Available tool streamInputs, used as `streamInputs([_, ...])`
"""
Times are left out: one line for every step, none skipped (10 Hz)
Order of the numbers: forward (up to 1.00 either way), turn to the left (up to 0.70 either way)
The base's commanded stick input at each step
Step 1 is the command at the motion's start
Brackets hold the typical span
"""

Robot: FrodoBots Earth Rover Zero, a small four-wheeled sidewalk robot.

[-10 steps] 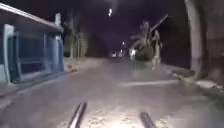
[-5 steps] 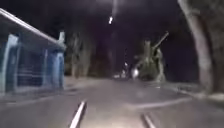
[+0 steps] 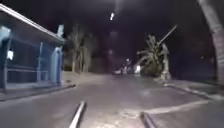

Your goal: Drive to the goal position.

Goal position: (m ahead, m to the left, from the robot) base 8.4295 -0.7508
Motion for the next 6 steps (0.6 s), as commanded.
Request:
streamInputs([1.0,0.01])
streamInputs([1.0,0.01])
streamInputs([1.0,-0.25])
streamInputs([1.0,-0.09])
streamInputs([1.0,0.01])
streamInputs([1.0,0.01])
